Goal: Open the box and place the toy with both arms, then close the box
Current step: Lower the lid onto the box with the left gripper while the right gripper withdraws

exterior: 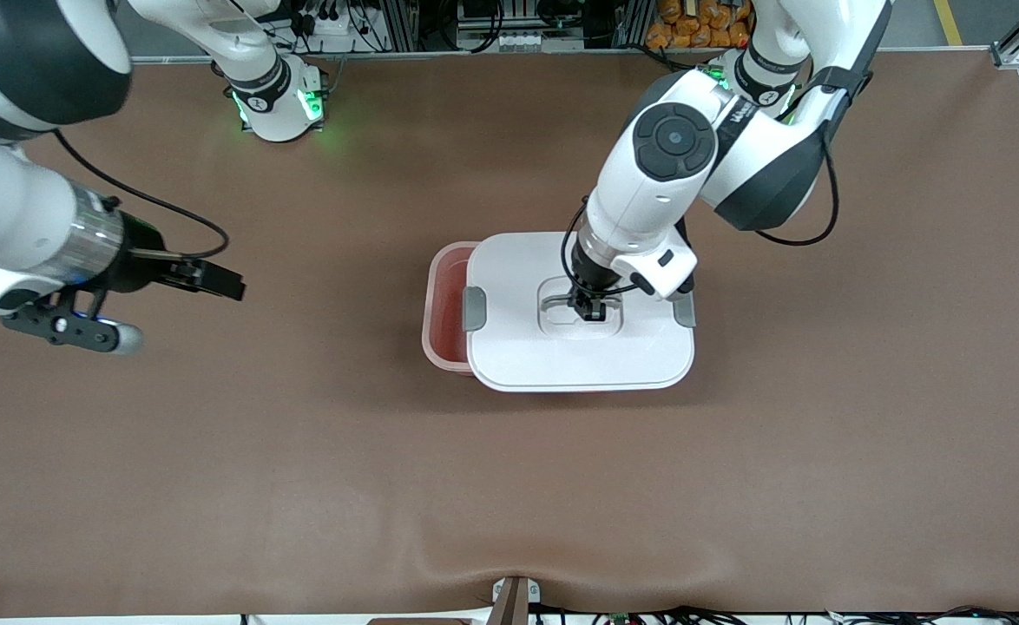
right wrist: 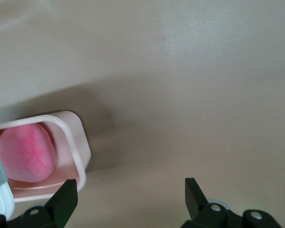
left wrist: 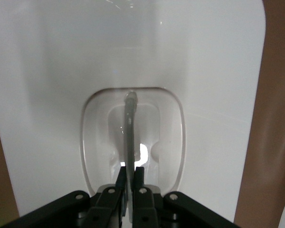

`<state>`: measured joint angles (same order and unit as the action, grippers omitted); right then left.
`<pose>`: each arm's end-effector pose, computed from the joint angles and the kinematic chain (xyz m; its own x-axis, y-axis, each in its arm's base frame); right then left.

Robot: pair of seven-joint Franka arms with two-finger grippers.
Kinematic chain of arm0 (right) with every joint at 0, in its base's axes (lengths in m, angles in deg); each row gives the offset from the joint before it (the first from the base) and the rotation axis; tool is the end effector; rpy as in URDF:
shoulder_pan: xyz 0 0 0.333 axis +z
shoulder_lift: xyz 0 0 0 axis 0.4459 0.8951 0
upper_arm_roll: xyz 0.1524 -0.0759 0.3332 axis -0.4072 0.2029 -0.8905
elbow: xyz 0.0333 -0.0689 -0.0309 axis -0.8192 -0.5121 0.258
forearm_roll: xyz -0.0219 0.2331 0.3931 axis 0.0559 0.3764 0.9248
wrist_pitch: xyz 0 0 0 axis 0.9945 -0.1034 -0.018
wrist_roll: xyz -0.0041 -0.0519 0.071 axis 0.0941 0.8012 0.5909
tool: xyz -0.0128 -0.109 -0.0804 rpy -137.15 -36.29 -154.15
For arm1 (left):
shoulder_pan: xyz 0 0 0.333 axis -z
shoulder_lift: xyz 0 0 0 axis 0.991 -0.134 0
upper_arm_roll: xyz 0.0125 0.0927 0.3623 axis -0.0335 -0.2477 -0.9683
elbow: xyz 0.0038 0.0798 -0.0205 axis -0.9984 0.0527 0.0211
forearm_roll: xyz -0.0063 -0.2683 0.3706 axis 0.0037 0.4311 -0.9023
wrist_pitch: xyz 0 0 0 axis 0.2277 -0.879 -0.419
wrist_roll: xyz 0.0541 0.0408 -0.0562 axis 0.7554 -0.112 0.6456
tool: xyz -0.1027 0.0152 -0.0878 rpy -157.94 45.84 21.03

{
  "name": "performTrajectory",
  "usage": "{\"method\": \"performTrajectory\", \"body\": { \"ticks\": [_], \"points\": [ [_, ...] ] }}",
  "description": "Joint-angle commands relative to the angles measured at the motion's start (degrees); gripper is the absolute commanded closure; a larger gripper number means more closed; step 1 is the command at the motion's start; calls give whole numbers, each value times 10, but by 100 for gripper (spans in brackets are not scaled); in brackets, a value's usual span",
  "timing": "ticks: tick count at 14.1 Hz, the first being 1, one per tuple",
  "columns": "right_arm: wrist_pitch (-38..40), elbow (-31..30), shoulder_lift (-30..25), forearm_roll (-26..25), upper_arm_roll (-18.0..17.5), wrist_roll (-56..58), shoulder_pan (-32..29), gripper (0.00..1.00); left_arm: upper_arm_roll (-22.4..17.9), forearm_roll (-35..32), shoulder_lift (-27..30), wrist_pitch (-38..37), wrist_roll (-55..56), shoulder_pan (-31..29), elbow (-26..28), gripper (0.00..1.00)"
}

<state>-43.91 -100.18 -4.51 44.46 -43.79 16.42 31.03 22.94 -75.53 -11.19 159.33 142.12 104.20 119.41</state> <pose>0.7067 0.1574 0.6404 0.9583 -0.2238 -0.1778 -0.2382 -0.9691 -0.0637 0.6303 -0.4684 0.4792 -0.0058 0.9920 -0.1258 1.0000 0.0051 -0.0063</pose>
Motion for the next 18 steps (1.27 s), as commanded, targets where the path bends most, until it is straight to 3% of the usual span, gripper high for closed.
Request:
{"method": "performTrajectory", "body": {
  "ticks": [1, 7, 10, 12, 18],
  "points": [
    [20, -11, -28, -5, -10, 19, -27, 0, -7, -31, -22, 2, 31, 30, -23, 100],
    [59, -11, -55, -17, -6, 110, -51, 0, -6, -43, -33, 9, 30, 48, -23, 100],
    [60, -14, -79, -38, 0, 208, -62, 0, -4, -77, -30, 9, 30, 59, -22, 100],
    [63, -19, -83, -33, 34, 254, -64, 0, -4, -78, -33, 9, 22, 60, -21, 100],
    [58, -69, -115, -28, 62, 290, -65, 0, -4, -107, -33, 8, 21, 88, -20, 100]
  ]
}}
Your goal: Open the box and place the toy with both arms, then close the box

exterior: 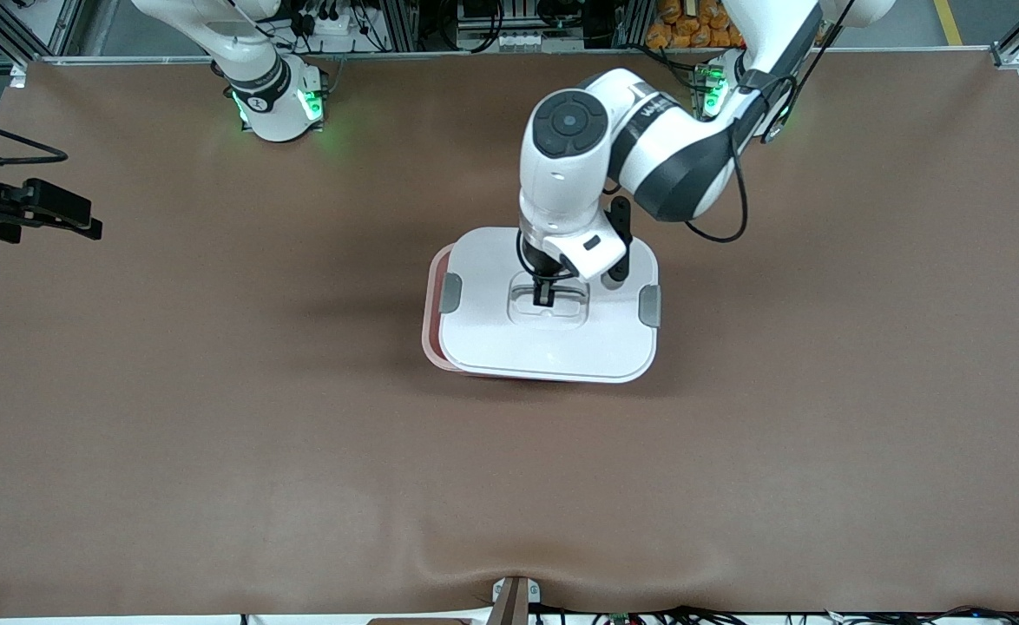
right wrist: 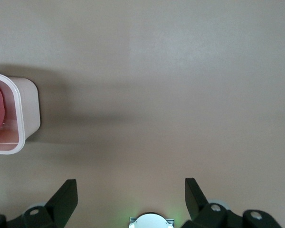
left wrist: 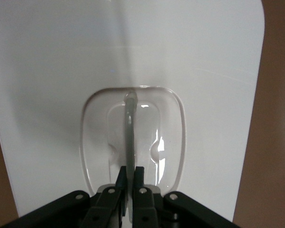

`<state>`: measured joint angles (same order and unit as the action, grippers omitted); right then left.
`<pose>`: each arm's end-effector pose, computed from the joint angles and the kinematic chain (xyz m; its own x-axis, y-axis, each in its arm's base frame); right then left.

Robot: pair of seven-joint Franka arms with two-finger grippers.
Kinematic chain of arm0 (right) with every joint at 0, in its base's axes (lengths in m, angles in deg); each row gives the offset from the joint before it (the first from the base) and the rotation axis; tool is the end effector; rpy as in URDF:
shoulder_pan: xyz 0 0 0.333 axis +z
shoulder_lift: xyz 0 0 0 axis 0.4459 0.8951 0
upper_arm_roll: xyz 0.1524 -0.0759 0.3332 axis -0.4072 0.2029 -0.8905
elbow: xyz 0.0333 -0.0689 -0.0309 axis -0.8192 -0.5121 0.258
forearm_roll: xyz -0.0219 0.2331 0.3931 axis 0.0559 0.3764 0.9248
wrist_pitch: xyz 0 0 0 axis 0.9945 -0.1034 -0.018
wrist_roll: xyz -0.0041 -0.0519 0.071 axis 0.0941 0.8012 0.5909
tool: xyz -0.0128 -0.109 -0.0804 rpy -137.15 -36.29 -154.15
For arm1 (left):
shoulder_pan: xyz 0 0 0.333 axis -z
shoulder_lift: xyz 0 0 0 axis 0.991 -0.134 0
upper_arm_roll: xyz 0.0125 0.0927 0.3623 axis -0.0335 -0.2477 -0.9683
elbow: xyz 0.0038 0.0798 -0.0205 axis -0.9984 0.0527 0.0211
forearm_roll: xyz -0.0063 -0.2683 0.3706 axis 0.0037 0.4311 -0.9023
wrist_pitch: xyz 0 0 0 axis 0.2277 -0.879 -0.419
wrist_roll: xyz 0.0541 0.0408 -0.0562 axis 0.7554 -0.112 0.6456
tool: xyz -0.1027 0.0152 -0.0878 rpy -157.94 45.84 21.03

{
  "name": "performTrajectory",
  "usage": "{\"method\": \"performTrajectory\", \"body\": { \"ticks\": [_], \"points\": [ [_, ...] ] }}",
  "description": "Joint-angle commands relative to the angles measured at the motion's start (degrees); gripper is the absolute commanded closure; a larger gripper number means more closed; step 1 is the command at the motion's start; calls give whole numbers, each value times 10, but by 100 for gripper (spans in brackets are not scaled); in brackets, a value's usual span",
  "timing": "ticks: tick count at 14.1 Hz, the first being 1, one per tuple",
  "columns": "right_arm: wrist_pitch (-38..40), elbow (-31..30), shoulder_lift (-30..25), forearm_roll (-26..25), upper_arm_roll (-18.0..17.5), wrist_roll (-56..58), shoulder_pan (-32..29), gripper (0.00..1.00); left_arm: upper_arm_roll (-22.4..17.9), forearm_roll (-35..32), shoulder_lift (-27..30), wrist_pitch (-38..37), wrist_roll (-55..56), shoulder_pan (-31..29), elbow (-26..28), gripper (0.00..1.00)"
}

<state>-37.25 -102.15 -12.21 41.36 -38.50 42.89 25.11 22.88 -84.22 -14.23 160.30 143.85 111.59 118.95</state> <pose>0.6626 0.0257 0.7053 0.9880 0.0330 -0.1508 0.0275 -0.9989 -0.0382 0.5853 -0.5402 0.4439 0.1338 0.9910 -0.0108 0.9895 -0.1329 0.0567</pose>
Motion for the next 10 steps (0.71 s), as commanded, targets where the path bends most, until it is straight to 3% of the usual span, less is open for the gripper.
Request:
{"method": "performTrajectory", "body": {
  "ticks": [1, 5, 10],
  "points": [
    [-12, -58, -43, 5, 24, 44, -5, 0, -3, -19, -4, -2, 3, 15, -15, 100],
    [-17, -75, -57, 10, 44, 73, -3, 0, 1, -17, -17, -1, -5, 22, -15, 100],
    [-68, -172, -123, 9, 53, 73, -3, 0, -4, -15, -29, 0, 3, 36, -16, 100]
  ]
}}
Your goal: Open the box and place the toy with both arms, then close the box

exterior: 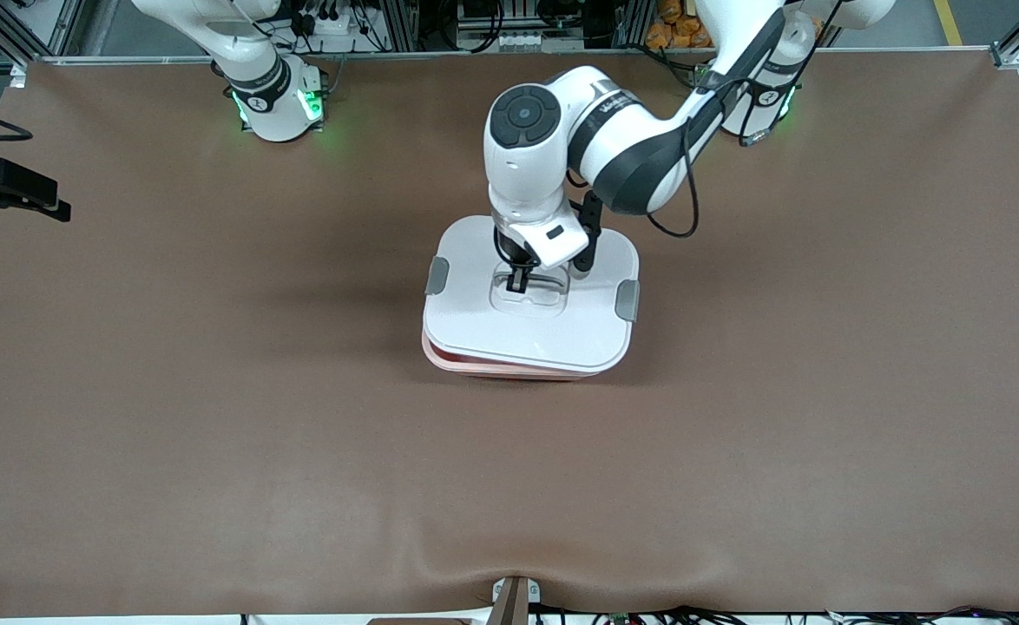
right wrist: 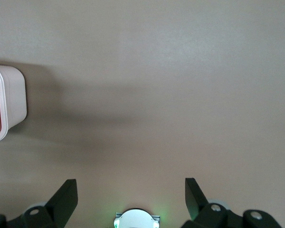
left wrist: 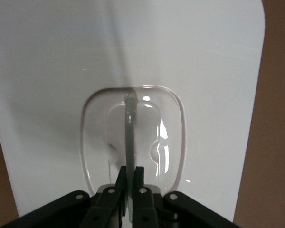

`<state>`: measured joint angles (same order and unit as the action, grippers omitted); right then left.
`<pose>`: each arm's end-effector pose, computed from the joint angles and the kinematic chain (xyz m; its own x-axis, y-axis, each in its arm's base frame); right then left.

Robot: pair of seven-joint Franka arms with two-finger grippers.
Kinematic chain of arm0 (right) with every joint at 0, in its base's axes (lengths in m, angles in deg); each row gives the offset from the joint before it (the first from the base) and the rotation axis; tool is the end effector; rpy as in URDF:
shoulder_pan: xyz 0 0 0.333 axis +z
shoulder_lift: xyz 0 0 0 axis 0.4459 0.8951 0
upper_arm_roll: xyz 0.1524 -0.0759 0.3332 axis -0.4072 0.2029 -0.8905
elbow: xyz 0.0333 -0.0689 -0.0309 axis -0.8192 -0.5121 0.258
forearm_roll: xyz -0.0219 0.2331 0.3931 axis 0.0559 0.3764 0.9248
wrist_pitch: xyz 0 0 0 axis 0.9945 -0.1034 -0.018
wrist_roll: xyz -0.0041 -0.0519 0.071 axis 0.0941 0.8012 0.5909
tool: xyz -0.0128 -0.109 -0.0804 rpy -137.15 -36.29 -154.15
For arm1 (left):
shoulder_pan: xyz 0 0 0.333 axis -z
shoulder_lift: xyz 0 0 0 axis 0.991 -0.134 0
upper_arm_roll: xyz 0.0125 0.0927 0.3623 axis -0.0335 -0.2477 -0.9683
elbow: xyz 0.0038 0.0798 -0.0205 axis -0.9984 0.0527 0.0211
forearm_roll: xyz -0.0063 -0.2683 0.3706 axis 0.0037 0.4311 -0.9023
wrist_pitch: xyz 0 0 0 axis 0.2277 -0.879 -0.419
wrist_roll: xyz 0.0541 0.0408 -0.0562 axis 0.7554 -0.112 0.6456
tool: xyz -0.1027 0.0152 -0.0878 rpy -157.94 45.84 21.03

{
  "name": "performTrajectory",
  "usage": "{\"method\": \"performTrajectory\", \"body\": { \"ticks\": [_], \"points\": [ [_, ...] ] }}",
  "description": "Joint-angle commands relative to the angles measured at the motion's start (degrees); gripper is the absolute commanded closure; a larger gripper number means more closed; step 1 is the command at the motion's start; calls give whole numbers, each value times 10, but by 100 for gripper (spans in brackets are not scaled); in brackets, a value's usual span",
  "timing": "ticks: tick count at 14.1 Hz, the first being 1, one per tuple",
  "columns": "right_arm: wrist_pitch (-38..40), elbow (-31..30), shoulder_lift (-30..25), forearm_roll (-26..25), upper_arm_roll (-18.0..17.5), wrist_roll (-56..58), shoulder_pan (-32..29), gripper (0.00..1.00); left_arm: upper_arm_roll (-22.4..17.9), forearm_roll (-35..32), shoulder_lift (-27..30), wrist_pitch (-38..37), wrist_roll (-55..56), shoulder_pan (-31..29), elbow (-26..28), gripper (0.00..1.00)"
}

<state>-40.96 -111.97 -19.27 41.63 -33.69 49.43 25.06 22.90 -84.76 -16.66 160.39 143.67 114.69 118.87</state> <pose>0.6304 -0.0197 0.7045 0.9894 0.0625 -0.1313 0.0578 -0.9976 -0.0389 0.5596 -0.5731 0.4119 0.1931 0.9811 0.0097 0.9808 -0.1933 0.0252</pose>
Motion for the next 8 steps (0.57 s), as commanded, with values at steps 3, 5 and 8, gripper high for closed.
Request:
{"method": "performTrajectory", "body": {
  "ticks": [3, 5, 8],
  "points": [
    [-40, -99, -68, 6, 12, 3, 0, 0, -4, -11, -9, 0, 48, 5, -15, 100],
    [-38, -106, -73, 5, 14, 3, -1, 0, -4, -11, -14, 9, 68, 6, -14, 100],
    [-62, -156, -109, 4, 16, 2, 0, 0, -4, -12, -21, 21, 75, 7, -13, 100]
  ]
}}
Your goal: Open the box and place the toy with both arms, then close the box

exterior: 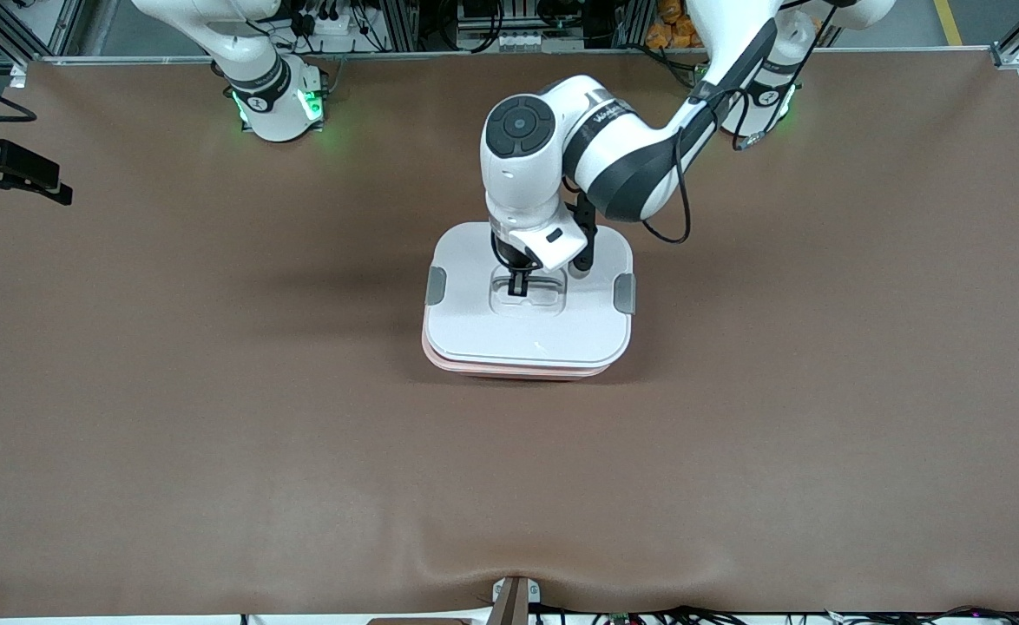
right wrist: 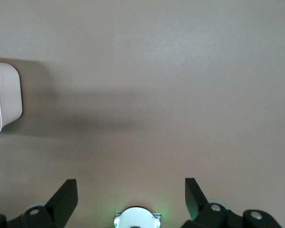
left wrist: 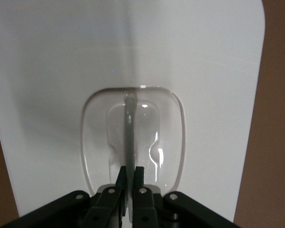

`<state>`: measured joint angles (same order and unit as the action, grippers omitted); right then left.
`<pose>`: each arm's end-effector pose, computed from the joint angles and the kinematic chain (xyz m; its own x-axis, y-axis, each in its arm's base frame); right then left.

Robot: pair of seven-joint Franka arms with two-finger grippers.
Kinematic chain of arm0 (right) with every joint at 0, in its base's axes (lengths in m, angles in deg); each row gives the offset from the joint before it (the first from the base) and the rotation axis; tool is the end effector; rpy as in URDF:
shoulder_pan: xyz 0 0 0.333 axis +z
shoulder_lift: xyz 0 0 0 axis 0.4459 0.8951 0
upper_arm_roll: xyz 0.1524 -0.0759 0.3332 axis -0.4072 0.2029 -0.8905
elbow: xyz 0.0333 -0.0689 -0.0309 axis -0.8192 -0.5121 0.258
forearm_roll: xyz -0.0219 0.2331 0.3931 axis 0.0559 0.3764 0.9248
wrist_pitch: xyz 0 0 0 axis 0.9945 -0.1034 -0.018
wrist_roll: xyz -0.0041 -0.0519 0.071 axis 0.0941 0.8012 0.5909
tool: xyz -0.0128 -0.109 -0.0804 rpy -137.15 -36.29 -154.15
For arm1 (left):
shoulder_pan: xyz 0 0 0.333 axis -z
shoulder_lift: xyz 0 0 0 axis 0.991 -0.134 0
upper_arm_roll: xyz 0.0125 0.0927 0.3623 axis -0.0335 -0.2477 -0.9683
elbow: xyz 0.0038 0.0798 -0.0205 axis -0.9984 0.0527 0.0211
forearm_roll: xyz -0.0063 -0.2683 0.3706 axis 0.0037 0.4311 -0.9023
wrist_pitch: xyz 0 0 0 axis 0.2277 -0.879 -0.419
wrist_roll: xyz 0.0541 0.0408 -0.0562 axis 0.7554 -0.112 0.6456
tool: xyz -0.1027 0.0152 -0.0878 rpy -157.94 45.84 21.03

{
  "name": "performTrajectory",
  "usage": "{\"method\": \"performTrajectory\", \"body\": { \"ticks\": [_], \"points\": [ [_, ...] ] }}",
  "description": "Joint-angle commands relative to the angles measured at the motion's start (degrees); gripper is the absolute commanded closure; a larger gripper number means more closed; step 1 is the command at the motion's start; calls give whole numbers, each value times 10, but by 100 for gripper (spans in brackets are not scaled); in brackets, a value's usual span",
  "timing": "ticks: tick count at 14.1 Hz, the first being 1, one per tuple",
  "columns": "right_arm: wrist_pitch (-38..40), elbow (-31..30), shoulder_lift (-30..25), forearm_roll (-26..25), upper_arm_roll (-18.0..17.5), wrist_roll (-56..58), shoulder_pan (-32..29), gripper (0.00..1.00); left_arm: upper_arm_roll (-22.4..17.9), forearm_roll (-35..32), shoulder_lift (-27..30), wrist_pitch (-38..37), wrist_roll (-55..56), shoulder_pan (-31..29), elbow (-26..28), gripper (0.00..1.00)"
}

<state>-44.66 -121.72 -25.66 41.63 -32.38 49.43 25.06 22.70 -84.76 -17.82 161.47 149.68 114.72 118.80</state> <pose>0.5984 -0.0327 0.6921 0.9914 0.0380 -0.1253 0.0333 -0.9987 -0.0397 0.5640 -0.5747 0.3981 0.0871 0.9962 0.0035 0.9959 -0.0872 0.0228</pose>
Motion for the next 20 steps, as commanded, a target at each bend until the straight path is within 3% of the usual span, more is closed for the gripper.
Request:
{"method": "performTrajectory", "body": {
  "ticks": [1, 7, 10, 20],
  "points": [
    [-28, -68, -51, 4, 3, 2, 0, 0, -2, -12, -9, 15, 15, 6, -13, 100],
    [-25, -42, -42, -5, 2, 5, 1, 0, -3, -16, -18, 26, 33, 11, -13, 100],
    [-21, -8, -25, -33, 0, 5, 5, 0, -3, -18, -18, 32, 41, 11, -13, 100],
    [-21, -7, -25, -29, -1, 7, 4, 0, -3, -31, -30, 34, 48, 11, -12, 100]
  ]
}}
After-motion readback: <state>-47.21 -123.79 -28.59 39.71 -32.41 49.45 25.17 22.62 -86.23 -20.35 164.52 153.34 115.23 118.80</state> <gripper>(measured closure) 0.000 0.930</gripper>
